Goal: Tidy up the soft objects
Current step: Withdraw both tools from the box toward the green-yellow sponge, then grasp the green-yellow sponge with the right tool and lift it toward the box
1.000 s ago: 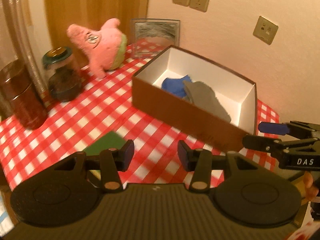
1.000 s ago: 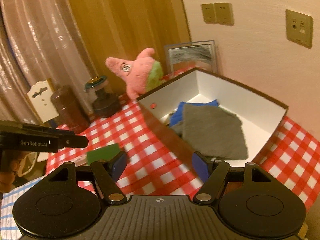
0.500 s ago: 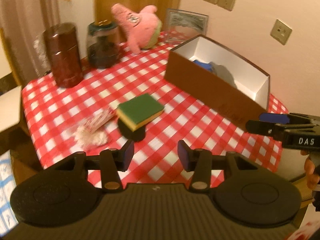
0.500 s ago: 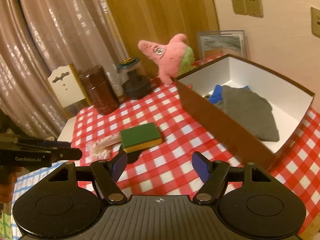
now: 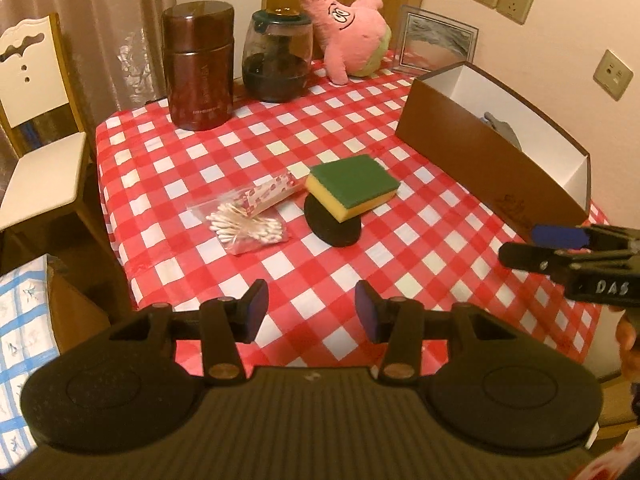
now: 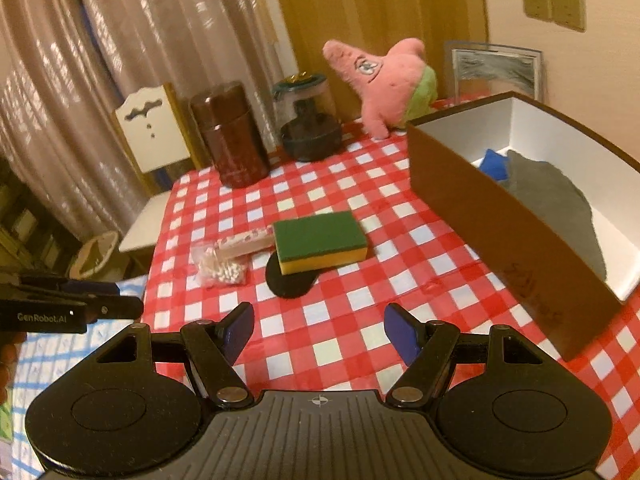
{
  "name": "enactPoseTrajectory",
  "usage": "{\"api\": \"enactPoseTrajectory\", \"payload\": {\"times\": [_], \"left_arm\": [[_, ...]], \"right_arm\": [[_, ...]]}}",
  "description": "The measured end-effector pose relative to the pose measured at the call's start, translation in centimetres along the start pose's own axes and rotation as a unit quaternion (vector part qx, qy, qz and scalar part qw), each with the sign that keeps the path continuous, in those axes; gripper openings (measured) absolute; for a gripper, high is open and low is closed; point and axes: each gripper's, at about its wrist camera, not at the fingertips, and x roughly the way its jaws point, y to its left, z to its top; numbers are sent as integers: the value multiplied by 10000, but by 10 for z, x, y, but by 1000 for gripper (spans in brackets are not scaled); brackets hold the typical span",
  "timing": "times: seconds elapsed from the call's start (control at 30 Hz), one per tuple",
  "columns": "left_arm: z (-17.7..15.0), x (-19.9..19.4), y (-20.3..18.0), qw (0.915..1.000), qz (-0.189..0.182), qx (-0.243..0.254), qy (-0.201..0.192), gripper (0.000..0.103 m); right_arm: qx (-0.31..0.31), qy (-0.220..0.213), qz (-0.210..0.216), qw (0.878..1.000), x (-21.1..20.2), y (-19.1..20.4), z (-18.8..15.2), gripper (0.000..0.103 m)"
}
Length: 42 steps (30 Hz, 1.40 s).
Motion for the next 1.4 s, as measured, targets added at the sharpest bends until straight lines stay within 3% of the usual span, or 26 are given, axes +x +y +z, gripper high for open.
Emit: {"api": "enactPoseTrajectory", "payload": {"times": [0.37, 0.83, 1.0, 1.2, 1.3, 1.4], "left_arm": [[12, 46, -1, 9999, -153, 75, -9, 41], [42, 133, -9, 9989, -265, 257, 304, 30], [50, 153, -5, 9986, -280, 217, 401, 28], [55, 170, -3, 9984, -219, 211, 467, 27], [56, 176, 0, 9985, -193, 156, 496, 27], [57, 182, 1, 9982, -161, 119, 569, 25]], "right_arm": [[-173, 235, -85, 9995, 53, -4, 2, 71], [-203, 433, -140, 9988, 120, -29, 18, 71], [626, 507, 232, 9965, 142, -48, 26, 71], [1705, 560, 586, 9820, 167, -68, 34, 71], [2378, 542, 842, 9661, 181, -78, 35, 70], [2949, 589, 1104, 9473, 195, -86, 34, 60]]}}
